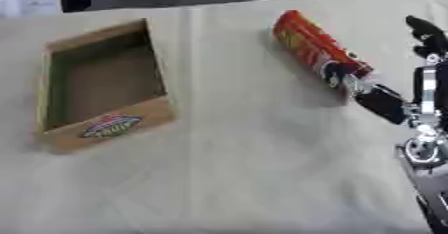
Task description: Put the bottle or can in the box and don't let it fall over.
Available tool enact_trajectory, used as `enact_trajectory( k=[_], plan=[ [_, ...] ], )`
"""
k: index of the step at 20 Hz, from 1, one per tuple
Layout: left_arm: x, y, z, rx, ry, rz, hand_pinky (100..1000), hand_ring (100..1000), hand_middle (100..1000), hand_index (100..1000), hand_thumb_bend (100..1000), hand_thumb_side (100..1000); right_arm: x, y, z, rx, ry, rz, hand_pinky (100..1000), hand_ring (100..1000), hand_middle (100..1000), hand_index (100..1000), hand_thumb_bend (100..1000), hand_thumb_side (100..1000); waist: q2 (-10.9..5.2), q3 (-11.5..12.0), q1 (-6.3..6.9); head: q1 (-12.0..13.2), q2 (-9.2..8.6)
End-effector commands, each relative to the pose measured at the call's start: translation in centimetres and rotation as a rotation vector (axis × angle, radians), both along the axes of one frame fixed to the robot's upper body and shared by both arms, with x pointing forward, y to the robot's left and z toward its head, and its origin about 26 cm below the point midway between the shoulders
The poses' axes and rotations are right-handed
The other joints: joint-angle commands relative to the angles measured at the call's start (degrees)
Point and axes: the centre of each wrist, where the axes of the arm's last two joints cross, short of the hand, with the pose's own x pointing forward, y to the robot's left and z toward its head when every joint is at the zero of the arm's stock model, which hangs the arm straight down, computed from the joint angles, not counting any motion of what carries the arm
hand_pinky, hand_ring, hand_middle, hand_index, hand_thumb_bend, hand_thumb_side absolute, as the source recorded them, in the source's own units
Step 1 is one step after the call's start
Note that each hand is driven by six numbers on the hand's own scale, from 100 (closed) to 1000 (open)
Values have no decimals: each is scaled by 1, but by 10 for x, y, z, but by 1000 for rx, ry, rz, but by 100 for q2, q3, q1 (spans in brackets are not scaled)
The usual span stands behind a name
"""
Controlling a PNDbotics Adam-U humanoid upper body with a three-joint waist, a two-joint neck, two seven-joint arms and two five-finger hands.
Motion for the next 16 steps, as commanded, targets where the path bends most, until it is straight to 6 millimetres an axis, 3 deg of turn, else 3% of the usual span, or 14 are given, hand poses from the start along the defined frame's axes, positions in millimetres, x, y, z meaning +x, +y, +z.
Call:
enact_trajectory(
  k=[1,11,16],
  plan=[
    [-1,5,11,36,-24,6,784,842,739,734,482,680,-2,-6,12,-19,-35,1,847,899,872,900,682,362,-93,-12,-5,27,25],
    [-1,6,11,36,-21,7,786,842,740,734,482,680,-4,-10,12,-21,-41,1,842,888,869,898,684,369,-88,-35,15,35,-13],
    [-1,6,10,34,-17,7,787,842,741,734,482,680,-3,-13,11,-35,-24,23,848,895,872,901,680,383,-98,-47,39,45,89]
  ],
)
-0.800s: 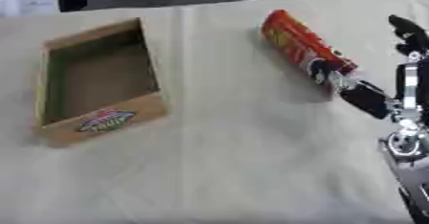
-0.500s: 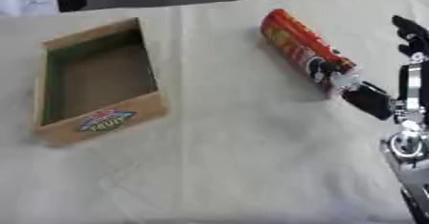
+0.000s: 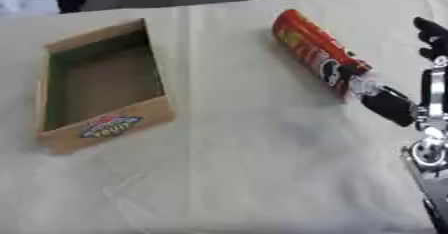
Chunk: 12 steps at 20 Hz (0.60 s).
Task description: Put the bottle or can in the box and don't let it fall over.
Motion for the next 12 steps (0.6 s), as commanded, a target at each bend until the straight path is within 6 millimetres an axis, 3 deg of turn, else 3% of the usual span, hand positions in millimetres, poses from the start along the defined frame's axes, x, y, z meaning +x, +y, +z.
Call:
enact_trajectory(
  k=[1,4,12],
  plan=[
    [-1,6,10,34,-19,7,787,842,741,734,483,680,0,-8,11,-34,-15,14,849,896,872,901,678,386,-104,-10,-3,24,111],
    [-1,6,8,32,-14,8,788,842,741,735,484,679,1,-10,13,-52,0,41,851,899,873,902,678,387,-125,-27,40,144,211],
    [-2,6,4,29,-2,6,789,842,742,736,486,677,7,-12,18,-110,24,104,858,902,875,904,681,391,-193,-54,154,489,225]
  ],
)
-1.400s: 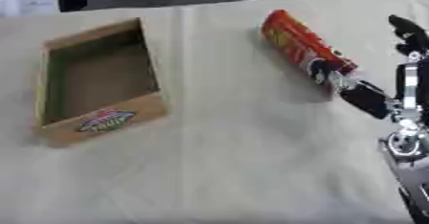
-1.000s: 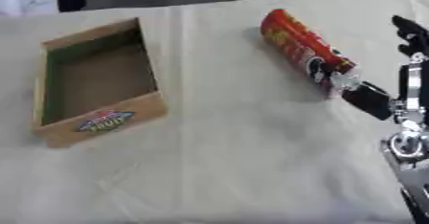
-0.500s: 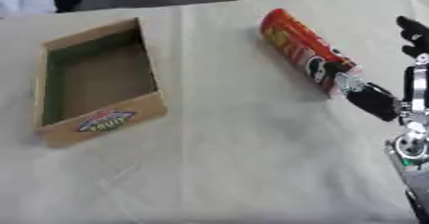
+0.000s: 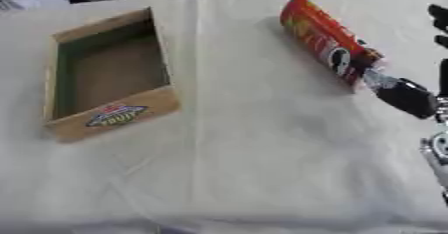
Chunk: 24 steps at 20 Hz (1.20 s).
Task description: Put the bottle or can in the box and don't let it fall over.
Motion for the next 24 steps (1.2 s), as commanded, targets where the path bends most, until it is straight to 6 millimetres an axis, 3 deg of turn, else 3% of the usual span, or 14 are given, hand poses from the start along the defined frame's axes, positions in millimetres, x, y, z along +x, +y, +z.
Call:
enact_trajectory(
  k=[1,9,24],
  plan=[
    [-1,4,9,29,-16,0,789,842,743,736,486,676,3,-5,9,-36,-5,17,858,902,875,904,682,391,-159,-2,-8,96,39],
    [0,2,9,30,-17,-9,789,842,743,736,487,674,7,-5,8,-56,9,46,862,903,877,906,685,391,-198,17,6,236,39],
    [1,0,7,32,-11,-20,788,847,743,736,489,673,20,4,-4,-66,43,70,870,907,879,907,695,392,-286,30,-30,-399,-70]
  ],
)
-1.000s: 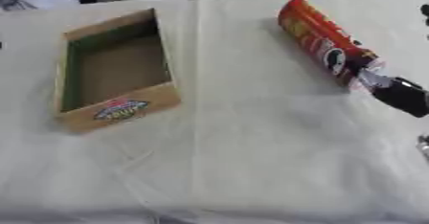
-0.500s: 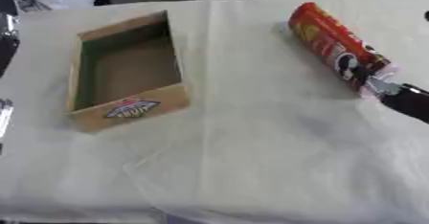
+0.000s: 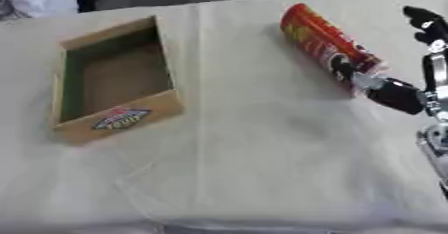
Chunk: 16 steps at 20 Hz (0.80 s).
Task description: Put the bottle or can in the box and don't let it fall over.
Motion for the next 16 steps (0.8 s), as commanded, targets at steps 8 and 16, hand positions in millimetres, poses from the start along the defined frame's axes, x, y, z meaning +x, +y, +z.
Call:
enact_trajectory(
  k=[8,16],
  plan=[
    [0,3,8,27,-15,-6,788,847,743,735,489,673,11,5,1,-27,7,34,874,908,881,909,701,396,-132,-10,-49,-280,-135],
    [0,2,8,27,-13,-10,787,847,743,735,490,674,21,12,-3,-1,27,44,876,908,880,910,699,400,-129,-2,-50,-330,-181]
  ],
)
